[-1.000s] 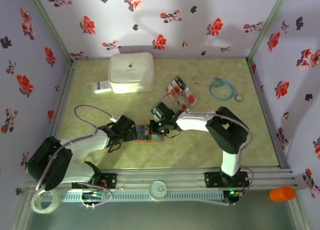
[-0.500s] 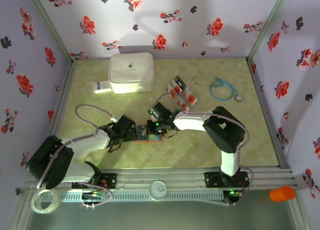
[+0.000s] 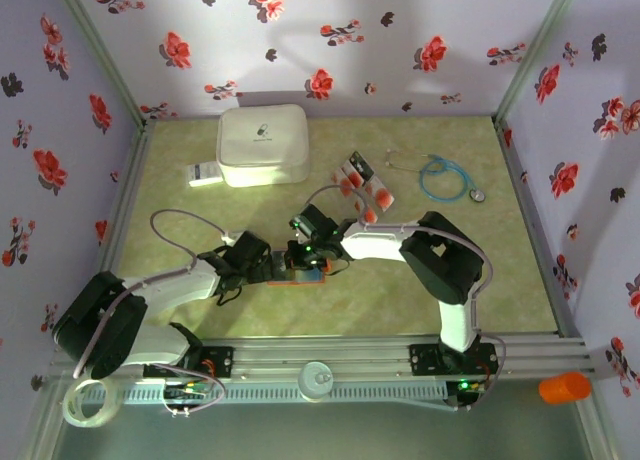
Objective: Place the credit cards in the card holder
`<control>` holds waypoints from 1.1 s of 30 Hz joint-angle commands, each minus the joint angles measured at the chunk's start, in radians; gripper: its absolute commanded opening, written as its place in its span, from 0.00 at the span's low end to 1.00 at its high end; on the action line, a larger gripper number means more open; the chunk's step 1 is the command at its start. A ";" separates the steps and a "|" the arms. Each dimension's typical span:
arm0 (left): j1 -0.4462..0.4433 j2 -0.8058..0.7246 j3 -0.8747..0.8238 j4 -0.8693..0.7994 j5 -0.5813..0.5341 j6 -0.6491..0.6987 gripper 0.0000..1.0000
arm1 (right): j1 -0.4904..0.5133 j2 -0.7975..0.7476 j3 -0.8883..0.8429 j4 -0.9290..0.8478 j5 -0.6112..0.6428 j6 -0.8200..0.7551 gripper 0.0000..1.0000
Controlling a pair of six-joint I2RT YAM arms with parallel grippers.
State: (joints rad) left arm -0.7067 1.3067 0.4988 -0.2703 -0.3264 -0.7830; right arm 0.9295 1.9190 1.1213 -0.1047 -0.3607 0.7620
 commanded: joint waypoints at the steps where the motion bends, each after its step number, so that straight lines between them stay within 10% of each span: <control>1: 0.004 0.031 -0.046 0.100 0.098 0.004 1.00 | -0.004 -0.051 0.003 -0.035 0.014 -0.008 0.00; 33: 0.004 0.039 -0.049 0.114 0.098 0.008 1.00 | -0.006 0.011 0.023 -0.092 0.043 -0.043 0.00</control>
State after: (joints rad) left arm -0.7067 1.3014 0.4923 -0.2619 -0.3290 -0.7826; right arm 0.9203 1.9018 1.1137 -0.1680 -0.3183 0.7391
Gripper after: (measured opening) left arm 0.996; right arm 0.063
